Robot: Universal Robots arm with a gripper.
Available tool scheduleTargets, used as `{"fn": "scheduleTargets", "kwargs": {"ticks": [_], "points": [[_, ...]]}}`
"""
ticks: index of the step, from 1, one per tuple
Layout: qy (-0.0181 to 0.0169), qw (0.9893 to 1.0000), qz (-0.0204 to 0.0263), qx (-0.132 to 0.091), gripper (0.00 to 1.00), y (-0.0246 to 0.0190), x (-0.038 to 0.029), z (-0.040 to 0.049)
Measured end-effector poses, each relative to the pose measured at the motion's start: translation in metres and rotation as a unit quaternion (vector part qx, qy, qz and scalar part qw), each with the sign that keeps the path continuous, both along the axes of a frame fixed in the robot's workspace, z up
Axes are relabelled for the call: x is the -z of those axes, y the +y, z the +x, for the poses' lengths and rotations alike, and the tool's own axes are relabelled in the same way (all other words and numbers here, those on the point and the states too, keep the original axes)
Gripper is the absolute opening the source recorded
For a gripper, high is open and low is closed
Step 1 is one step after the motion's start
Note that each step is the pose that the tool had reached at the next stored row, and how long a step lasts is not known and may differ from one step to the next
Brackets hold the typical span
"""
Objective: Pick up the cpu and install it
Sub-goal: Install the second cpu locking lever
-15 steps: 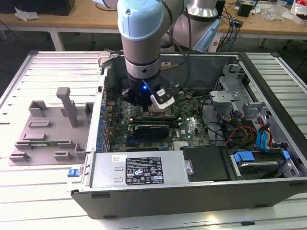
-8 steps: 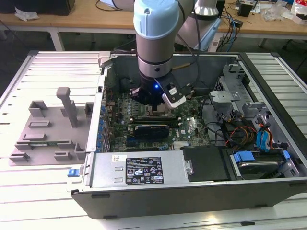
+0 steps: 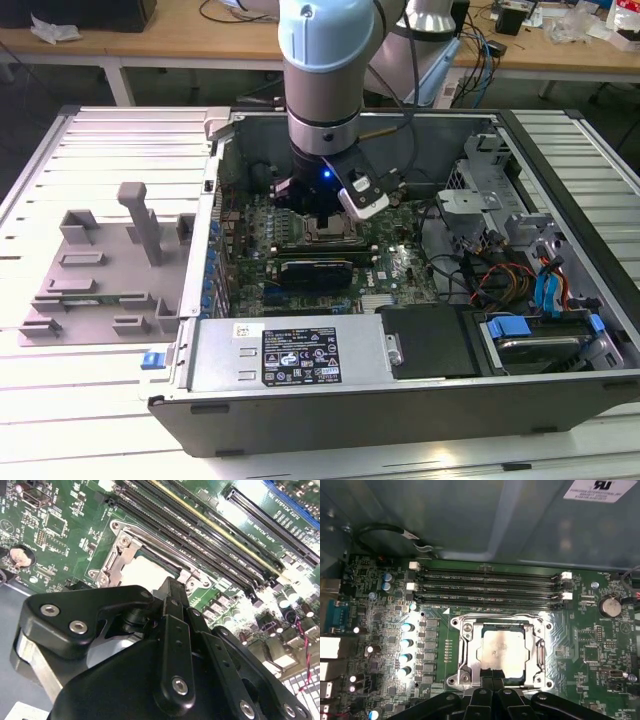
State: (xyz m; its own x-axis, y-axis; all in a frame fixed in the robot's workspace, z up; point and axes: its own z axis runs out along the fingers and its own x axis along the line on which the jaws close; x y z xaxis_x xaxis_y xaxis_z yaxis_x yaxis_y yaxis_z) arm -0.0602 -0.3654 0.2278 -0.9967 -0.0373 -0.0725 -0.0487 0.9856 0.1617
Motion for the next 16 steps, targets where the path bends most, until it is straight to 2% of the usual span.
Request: {"fn": "scheduleTargets", "kwargs": {"ticks": [2, 5, 16], "points": [[0.0001, 1.0000, -0.0029, 0.001, 0.11, 0.0025, -0.0004, 0.0000], [0.0000, 1.0000, -0.0042, 0.003, 0.11, 0.0057, -0.0004, 0.0001], [0.0001, 0.9999, -0.0051, 0.009, 0.11, 0.0082, -0.0004, 0.0004]]}}
